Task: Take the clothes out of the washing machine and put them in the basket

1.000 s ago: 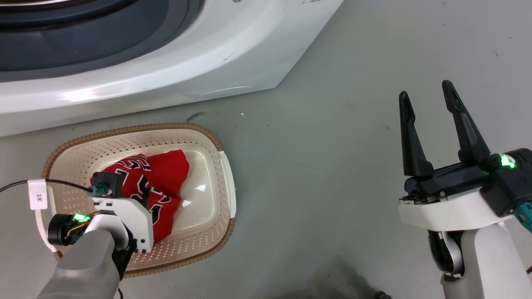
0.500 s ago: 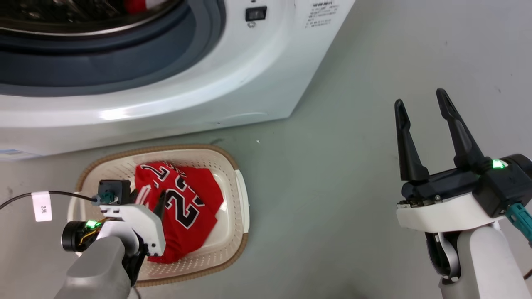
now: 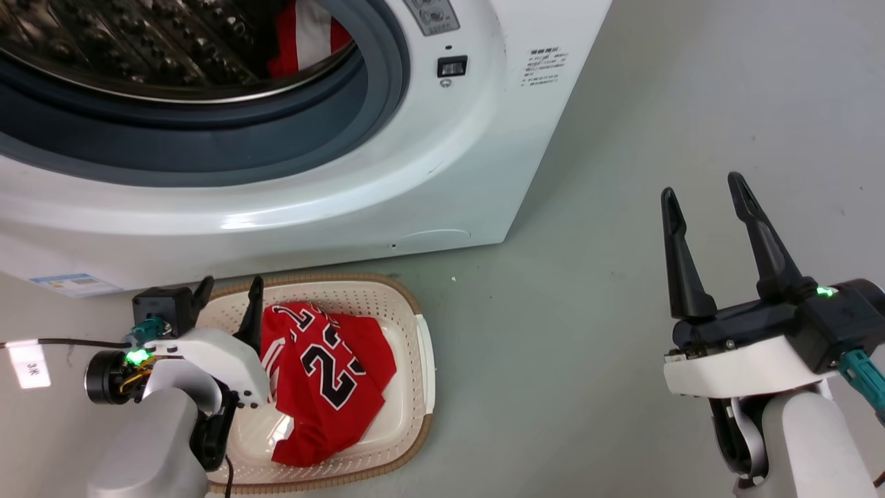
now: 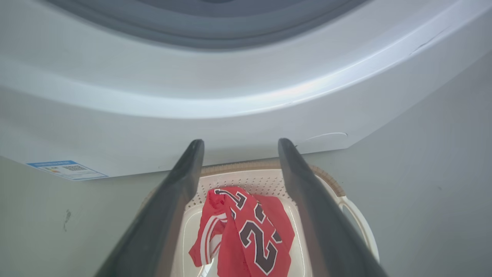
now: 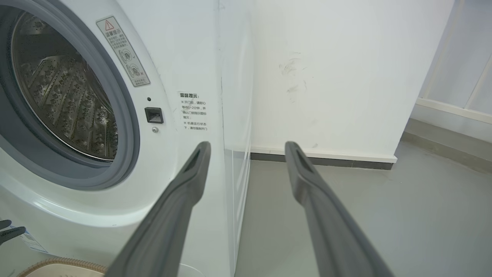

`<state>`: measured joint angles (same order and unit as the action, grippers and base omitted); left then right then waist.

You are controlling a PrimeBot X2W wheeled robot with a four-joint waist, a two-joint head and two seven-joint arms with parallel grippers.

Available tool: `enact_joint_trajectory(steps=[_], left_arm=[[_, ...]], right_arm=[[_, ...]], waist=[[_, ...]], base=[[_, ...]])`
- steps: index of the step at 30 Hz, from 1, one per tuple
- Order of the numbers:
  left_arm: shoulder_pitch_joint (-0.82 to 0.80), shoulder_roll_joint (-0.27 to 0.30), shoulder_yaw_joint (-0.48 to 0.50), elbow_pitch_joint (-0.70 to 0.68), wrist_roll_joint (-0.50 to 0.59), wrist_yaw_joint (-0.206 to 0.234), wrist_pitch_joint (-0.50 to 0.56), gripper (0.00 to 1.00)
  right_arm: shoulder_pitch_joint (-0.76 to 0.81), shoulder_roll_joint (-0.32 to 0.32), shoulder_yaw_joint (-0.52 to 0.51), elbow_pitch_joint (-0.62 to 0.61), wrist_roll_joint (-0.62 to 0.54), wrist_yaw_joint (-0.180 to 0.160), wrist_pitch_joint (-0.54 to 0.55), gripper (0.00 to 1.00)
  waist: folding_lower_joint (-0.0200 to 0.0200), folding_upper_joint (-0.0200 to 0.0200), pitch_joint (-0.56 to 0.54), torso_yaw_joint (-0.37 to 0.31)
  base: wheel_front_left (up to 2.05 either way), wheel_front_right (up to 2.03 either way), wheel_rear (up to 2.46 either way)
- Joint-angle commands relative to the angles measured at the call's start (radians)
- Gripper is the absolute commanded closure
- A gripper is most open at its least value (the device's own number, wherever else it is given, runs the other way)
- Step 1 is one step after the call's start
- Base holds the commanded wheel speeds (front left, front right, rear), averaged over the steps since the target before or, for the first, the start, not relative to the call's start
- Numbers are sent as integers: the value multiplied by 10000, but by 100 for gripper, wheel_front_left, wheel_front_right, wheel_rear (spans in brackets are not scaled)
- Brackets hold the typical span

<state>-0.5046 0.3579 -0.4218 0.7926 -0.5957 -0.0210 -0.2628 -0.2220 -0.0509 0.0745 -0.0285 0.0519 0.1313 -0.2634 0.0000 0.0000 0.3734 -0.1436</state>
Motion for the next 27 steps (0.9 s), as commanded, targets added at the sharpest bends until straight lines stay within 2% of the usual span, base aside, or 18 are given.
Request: enact_joint_trajectory(steps=[1,4,5,8,12,16,23,27], left_arm=[[356,-19,349,-649,227,167,-28,0],[676,-44,1215,-2091,561,361,-27,0],[676,-44,1215,-2091,561,361,-27,0],[1104,-78,1930,-3269,983,288,-28,0],[1215,-29,2479,-4275,1349,-9,-28,0],[704,205,2603,-4783,1282,-341,29,0],[-1059,870,2753,-5147,482,-789,1545,0],[-2432,1514,2733,-4787,178,-922,2672,0]], right_arm=[[195,13,-54,33,64,-10,-21,0],[202,15,-100,35,176,-10,-21,0],[202,15,-100,35,176,-10,-21,0],[188,16,-87,28,243,-10,-20,0],[168,15,-14,5,313,-10,-20,0],[37,15,-3,-91,408,-10,-20,0],[-226,13,113,-268,580,-10,-20,0],[-412,18,257,-388,707,-10,-20,0]], waist=[[0,0,-181,-27],[0,0,-274,-63],[0,0,-274,-63],[0,0,-262,-103],[0,0,-218,-221],[0,0,69,-395],[0,0,1123,-794],[0,0,1898,-1172]], base=[[0,0,0],[0,0,0],[0,0,0],[0,0,0],[0,0,0],[0,0,0],[0,0,0],[0,0,0]])
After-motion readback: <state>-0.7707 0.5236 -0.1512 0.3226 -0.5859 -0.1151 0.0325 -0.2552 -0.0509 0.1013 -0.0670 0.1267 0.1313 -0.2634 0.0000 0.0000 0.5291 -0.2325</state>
